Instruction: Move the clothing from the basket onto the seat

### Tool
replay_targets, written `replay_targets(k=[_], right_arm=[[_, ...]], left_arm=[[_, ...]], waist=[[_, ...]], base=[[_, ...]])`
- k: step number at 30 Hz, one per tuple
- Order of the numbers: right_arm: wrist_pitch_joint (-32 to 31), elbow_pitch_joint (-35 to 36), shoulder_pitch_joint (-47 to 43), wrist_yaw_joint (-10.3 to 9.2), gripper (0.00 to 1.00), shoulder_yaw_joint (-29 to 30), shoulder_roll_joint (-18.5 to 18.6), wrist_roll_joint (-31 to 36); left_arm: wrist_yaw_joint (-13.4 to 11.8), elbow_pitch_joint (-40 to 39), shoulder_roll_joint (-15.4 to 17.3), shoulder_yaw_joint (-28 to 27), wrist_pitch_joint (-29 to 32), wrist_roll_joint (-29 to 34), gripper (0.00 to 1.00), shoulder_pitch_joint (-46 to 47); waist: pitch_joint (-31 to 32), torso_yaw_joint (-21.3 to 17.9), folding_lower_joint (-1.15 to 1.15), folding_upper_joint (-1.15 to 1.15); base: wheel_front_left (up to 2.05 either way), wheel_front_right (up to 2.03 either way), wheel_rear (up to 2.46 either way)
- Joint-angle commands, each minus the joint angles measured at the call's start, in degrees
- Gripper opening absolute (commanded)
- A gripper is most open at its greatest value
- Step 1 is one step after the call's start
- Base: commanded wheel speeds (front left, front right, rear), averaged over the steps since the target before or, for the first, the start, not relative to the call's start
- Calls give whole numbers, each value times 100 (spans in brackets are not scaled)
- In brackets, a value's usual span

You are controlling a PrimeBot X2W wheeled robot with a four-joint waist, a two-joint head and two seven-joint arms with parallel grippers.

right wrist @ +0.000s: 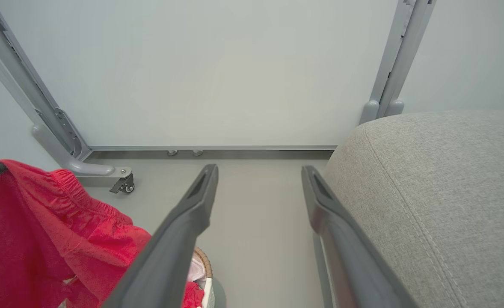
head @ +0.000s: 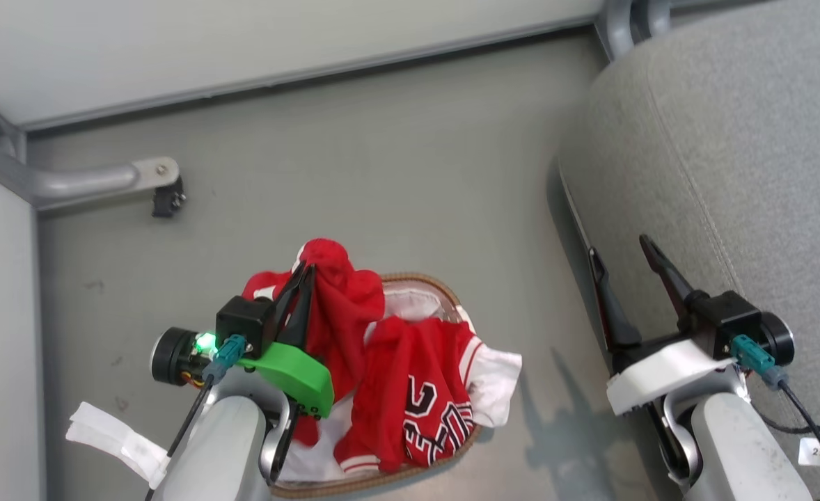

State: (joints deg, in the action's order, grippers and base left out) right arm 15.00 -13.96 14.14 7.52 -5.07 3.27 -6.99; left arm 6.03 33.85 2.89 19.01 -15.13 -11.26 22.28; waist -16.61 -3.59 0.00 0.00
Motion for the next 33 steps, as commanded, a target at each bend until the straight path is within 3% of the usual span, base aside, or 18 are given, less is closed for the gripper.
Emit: replay_targets(k=[1,9,15,23,29,30,31,32,33], right_arm=[[28,-39,-159,-6,100,11,12,13],[28,-230,-549,-6,100,-226,8,5],[28,-275,-538,-6,100,-1011,147,43],[28,-521,368,-6,100,-2167,308,183],[28,-1320,1125,-7,100,-2764,163,111],[27,-1473,1206,-7,80,-2808,135,80],[27,-1567,1250,-7,32,-2819,103,31],[27,-1691,1273,-7,0,-2864,75,-23],[27,-1759,1289,-7,0,-2868,53,-85]], left_arm=[[3,-163,6,35,-3,-41,0,-101],[24,-1097,6,270,-3,-257,0,120],[-37,-1519,6,675,-3,-249,0,342],[-83,-1814,6,1438,-3,-558,0,517],[-158,-1906,7,2014,-2,-885,0,696],[-179,-1922,7,2103,-2,-927,0,726],[-201,-1931,6,2168,-2,-966,0,739],[-213,-1941,6,2235,-2,-1008,0,761],[-242,-1945,7,2273,-3,-1041,0,774]], waist=[[800,384,0,0],[1172,507,0,0],[1245,669,0,0],[1148,1028,0,0],[1098,1443,0,0],[1098,1510,0,0],[1096,1555,0,0],[1089,1600,0,0],[1088,1624,0,0]], base=[[0,0,0],[0,0,0],[0,0,0],[0,0,0],[0,0,0],[0,0,0],[0,0,0],[0,0,0],[0,0,0]])
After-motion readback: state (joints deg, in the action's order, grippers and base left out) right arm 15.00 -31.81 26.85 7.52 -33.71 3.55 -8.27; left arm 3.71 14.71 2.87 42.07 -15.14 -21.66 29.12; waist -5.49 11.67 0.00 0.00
